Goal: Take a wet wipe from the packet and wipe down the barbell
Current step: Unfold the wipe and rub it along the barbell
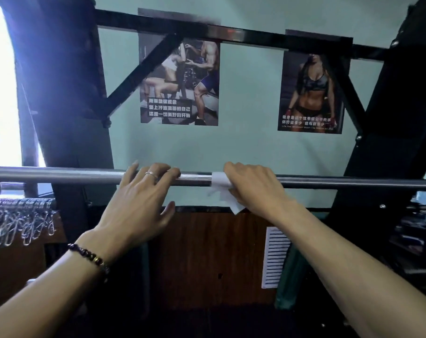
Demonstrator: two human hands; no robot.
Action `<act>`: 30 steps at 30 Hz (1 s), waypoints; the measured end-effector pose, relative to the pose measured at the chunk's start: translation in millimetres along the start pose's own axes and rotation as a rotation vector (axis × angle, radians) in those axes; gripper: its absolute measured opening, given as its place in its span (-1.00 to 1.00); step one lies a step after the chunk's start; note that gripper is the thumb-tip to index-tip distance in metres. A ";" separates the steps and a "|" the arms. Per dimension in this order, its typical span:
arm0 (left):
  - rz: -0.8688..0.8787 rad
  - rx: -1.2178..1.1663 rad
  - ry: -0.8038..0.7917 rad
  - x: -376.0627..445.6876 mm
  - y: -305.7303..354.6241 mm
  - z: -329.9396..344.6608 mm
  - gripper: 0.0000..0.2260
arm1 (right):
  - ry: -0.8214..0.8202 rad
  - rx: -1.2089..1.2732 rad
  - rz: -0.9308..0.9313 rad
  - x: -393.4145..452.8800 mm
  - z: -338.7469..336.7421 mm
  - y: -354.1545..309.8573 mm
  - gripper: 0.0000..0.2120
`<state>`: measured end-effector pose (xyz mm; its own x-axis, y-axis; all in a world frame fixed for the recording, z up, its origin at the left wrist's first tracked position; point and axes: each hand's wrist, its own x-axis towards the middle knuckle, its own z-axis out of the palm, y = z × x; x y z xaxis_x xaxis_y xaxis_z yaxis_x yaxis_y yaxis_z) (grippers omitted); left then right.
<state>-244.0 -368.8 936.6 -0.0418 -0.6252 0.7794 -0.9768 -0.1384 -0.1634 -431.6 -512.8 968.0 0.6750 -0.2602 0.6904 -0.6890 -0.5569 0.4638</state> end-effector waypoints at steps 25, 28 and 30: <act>-0.021 0.031 -0.078 33.9 99.1 5.5 -0.48 | 0.003 0.040 0.014 -14.7 13.9 44.4 -0.69; 0.011 0.007 -0.083 40.4 110.5 10.3 -0.48 | 0.034 -0.004 0.037 -39.7 17.9 79.6 -0.75; 0.007 -0.012 -0.080 42.7 117.5 13.8 -0.47 | 0.037 -0.003 0.073 -60.4 18.4 109.1 -0.77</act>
<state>-357.7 -422.4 942.3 -0.0319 -0.6856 0.7273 -0.9789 -0.1254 -0.1612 -542.7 -572.3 966.7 0.6130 -0.2705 0.7423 -0.7367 -0.5352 0.4133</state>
